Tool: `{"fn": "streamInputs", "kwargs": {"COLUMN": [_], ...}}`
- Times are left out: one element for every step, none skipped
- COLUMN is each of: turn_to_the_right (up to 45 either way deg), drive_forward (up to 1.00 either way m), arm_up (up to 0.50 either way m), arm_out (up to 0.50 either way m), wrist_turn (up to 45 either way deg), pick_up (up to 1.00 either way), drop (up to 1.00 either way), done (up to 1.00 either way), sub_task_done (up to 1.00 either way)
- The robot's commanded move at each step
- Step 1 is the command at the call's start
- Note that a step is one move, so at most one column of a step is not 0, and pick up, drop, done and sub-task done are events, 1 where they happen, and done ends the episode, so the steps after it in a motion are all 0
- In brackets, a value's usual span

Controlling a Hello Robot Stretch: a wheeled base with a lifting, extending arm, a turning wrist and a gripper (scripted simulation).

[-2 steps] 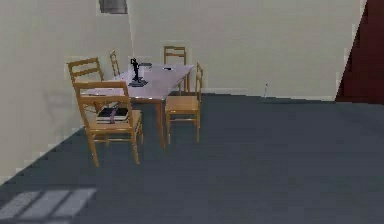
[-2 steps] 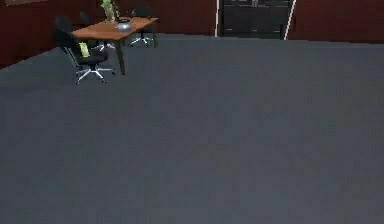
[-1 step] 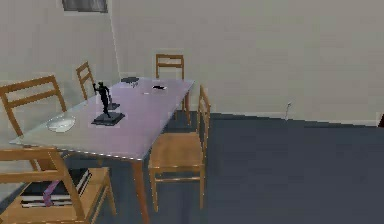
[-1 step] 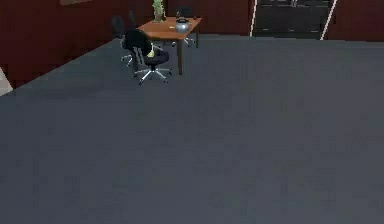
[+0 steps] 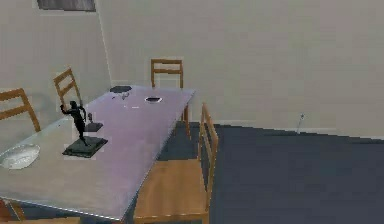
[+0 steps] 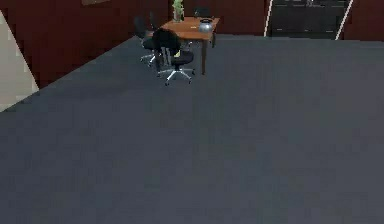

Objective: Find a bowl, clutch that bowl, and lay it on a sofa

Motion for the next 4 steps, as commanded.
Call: {"fn": "streamInputs", "kwargs": {"turn_to_the_right": [-45.0, -45.0, -39.0, 45.0], "drive_forward": [0.00, 0.00, 0.00, 0.00], "arm_up": [0.00, 0.00, 0.00, 0.00], "arm_out": [0.00, 0.00, 0.00, 0.00], "wrist_turn": [0.0, 0.0, 0.0, 0.0], "pick_up": [0.00, 0.00, 0.00, 0.00], "drop": [0.00, 0.00, 0.00, 0.00], "done": [0.00, 0.00, 0.00, 0.00], "sub_task_done": [0.00, 0.00, 0.00, 0.00]}}
